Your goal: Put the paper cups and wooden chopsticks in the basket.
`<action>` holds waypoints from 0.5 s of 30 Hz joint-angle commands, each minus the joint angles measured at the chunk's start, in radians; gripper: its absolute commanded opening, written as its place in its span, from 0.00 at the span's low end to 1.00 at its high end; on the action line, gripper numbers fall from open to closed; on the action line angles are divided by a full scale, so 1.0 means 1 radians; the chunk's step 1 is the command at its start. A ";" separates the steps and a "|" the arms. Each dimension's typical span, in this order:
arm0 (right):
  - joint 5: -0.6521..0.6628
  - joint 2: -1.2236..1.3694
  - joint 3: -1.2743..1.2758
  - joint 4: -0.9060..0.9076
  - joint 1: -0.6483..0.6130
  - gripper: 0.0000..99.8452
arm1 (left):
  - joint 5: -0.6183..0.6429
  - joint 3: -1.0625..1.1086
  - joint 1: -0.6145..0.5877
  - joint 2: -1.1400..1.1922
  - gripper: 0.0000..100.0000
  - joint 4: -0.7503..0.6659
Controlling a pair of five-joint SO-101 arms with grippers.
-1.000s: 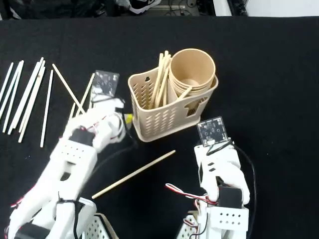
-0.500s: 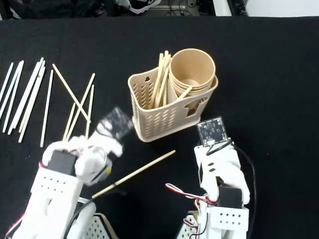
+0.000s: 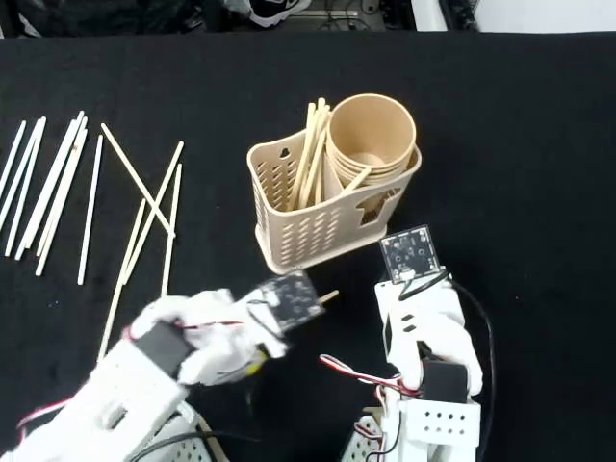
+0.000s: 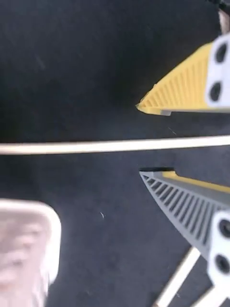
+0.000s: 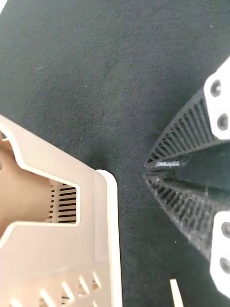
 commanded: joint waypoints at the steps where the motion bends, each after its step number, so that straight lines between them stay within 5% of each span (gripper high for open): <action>1: 0.006 -0.059 -0.008 0.005 -0.006 0.01 | 0.057 -0.053 0.038 0.253 0.19 -0.153; 8: 0.006 -0.059 -0.008 0.005 -0.005 0.01 | 0.081 -0.302 0.005 0.721 0.19 -0.269; 15: 0.006 -0.059 -0.008 0.006 -0.005 0.01 | 0.137 -0.496 -0.101 0.950 0.19 -0.276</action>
